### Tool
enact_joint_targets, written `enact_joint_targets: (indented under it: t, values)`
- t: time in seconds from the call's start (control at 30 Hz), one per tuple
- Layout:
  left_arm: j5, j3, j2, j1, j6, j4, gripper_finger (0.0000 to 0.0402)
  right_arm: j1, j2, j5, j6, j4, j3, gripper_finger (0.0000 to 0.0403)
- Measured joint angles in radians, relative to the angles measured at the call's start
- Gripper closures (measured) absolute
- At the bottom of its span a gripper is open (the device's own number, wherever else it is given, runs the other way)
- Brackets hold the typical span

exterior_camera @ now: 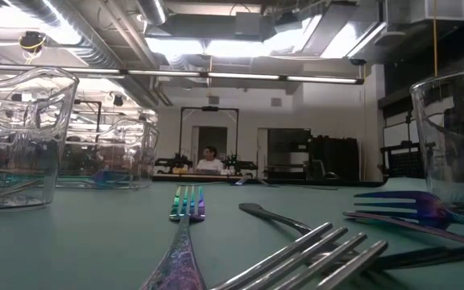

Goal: Sort silverware by color (type)
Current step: Put the top yellow fork into the bottom left transparent bin

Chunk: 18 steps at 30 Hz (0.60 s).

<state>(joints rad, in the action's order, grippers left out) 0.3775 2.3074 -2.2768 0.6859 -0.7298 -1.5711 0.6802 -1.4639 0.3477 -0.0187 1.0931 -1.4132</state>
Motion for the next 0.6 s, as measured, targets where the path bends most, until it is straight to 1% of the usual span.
enact_joint_targets:
  t: [0.2,0.43,0.5,0.6]
  values:
    - [-0.002,0.000,0.011,0.002,0.011,0.000,0.0343,0.000,0.000,0.000,0.053,0.000,0.000,0.0333]
    - [0.012,-0.007,0.094,0.000,0.059,0.002,0.0342,0.000,0.000,0.000,0.054,0.000,0.000,0.0333]
    - [0.028,-0.040,0.142,0.001,0.050,0.002,0.0342,0.000,0.000,0.000,0.054,0.000,0.000,0.0333]
    - [0.039,-0.144,0.238,0.001,-0.019,0.002,0.0342,0.000,0.000,0.000,0.054,0.000,0.000,0.0333]
